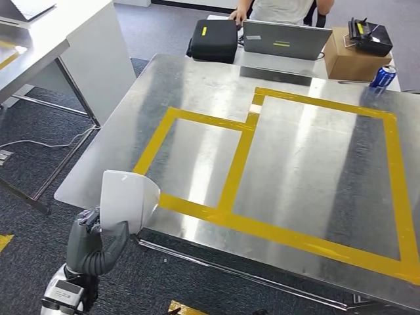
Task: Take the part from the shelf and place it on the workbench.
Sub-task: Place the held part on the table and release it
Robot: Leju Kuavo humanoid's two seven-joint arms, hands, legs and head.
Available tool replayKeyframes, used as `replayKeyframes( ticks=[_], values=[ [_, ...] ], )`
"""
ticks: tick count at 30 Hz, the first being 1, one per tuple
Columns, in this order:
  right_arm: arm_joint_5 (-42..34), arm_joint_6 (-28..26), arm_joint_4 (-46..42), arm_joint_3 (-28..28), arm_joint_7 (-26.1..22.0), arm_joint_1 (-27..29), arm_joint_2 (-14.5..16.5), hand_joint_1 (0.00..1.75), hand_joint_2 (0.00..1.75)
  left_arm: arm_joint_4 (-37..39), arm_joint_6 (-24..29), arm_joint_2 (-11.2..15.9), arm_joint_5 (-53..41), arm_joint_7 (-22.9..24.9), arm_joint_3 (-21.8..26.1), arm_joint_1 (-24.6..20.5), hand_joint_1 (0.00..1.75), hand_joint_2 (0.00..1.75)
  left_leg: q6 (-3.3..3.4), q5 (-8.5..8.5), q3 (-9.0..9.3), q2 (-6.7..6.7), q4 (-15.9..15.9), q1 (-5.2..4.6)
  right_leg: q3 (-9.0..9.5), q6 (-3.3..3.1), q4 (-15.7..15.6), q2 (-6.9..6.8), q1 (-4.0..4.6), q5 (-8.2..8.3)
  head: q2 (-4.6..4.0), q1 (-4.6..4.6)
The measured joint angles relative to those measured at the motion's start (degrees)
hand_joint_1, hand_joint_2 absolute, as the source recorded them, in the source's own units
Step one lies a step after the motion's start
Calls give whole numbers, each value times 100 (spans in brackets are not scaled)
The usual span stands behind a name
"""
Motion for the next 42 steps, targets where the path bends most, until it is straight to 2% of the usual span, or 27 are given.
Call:
replayKeyframes(
  ticks=[2,3,4,5,7,8,9,10,11,13,14,15,16,17,18,21,22,23,26,28,30,34,38,40,42],
  values=[
    [2,4,0,0,6,13,2,0,0,1,-10,7,16,11,0,-1,175,175,45,91,-11,-2,-35,1,6,67,-30,-1,4,40,0,-2],
    [2,5,0,0,9,19,2,0,0,1,-19,8,20,14,-1,-4,175,175,71,159,-15,5,-55,20,-1,105,-29,-8,6,19,0,-5],
    [2,7,0,0,11,23,3,0,0,1,-27,7,19,19,-3,-8,175,175,96,208,-25,17,-75,47,-30,148,47,-18,4,-83,0,5],
    [1,7,0,0,14,24,3,0,0,1,-35,6,18,24,-4,-11,175,175,112,254,-44,32,-93,79,-94,195,245,-34,-6,-270,0,17],
    [2,6,0,-1,18,23,3,0,0,1,-38,6,17,31,-5,-12,175,175,123,307,-100,62,-95,112,-278,291,950,-76,-63,-795,0,49],
    [3,6,0,-1,18,23,2,0,0,2,-39,7,16,33,-5,-11,175,175,110,331,-131,75,-95,125,-343,333,1300,-93,-95,-998,0,50],
    [5,6,0,-1,19,23,2,0,0,3,-40,8,9,35,-7,-11,175,175,91,355,-161,86,-94,141,-329,372,1500,-104,-126,-1106,0,49],
    [8,7,0,-1,20,22,2,0,0,4,-42,10,-1,36,-8,-11,175,175,65,377,-187,93,-93,163,-202,410,1483,-112,-156,-1112,0,50],
    [12,8,0,-1,21,21,2,0,0,7,-43,12,-11,37,-12,-12,175,175,35,393,-207,95,-93,191,45,450,1232,-119,-188,-1033,0,49],
    [25,11,0,-1,23,4,5,0,0,10,-31,13,-32,33,-24,-15,175,175,-45,410,-228,94,-91,229,663,543,432,-123,-234,-912,0,64],
    [31,13,0,-1,23,-8,9,0,0,11,-15,14,-51,25,-32,-21,175,175,-88,410,-230,90,-91,232,864,541,156,-110,-242,-893,0,68],
    [38,16,0,0,25,-21,13,0,0,11,5,14,-72,14,-42,-31,175,175,-131,412,-227,86,-87,224,962,504,15,-93,-243,-934,0,74],
    [45,20,0,0,26,-32,18,0,0,13,25,15,-99,6,-53,-40,175,175,-168,415,-228,81,-88,218,976,439,-3,-70,-240,-952,0,75],
    [55,21,0,0,29,-36,20,0,0,13,49,20,-146,19,-66,-52,175,175,-177,408,-221,78,-94,212,958,381,-11,-60,-249,-947,0,66],
    [69,22,0,0,35,-39,22,0,0,16,98,34,-243,83,-81,-66,175,175,-147,412,-221,76,-108,211,949,349,-29,-58,-255,-952,0,57],
    [136,25,0,1,98,-36,27,0,0,92,579,123,-1218,646,-150,-175,175,175,69,482,-224,75,-173,204,921,304,-39,-58,-247,-912,0,29],
    [169,34,0,3,126,-36,28,0,0,160,804,171,-1743,897,-189,-242,175,175,104,514,-224,75,-189,201,916,285,-40,-58,-240,-905,0,27],
    [207,49,0,9,151,-37,30,0,0,255,997,234,-2281,1138,-241,-329,175,175,94,540,-224,74,-207,198,906,265,-41,-60,-232,-896,0,28],
    [322,111,0,27,208,-50,31,0,0,644,1204,465,-3343,1648,-423,-637,175,175,-89,626,-229,74,-266,208,867,215,-39,-67,-214,-873,0,27],
    [359,136,0,32,223,-56,31,0,0,878,1223,585,-3563,1771,-506,-802,175,175,-179,636,-232,75,-287,217,852,201,-38,-64,-205,-865,0,27],
    [374,142,0,33,228,-54,31,0,0,1013,1236,658,-3614,1800,-553,-906,175,175,-226,635,-235,75,-290,222,848,198,-38,-63,-201,-863,0,28],
    [390,145,0,35,232,-55,31,0,0,1189,1252,743,-3626,1819,-621,-1000,175,175,-276,626,-246,75,-290,223,848,201,-47,-67,-201,-862,0,30],
    [491,205,0,62,232,-53,31,0,0,1392,1347,869,-4178,2101,-735,-1193,175,175,-275,652,-278,73,-306,222,837,231,-117,-72,-203,-818,0,32],
    [614,279,0,118,236,-57,31,0,0,1729,1325,1015,-4734,2365,-869,-1572,175,175,-257,706,-331,66,-333,222,799,243,-166,-83,-203,-764,0,32],
    [727,354,0,179,245,-65,30,0,0,2294,1336,1187,-5397,2704,-1031,-2139,175,175,-249,751,-380,61,-348,222,763,253,-202,-87,-203,-720,0,32]
  ],
)
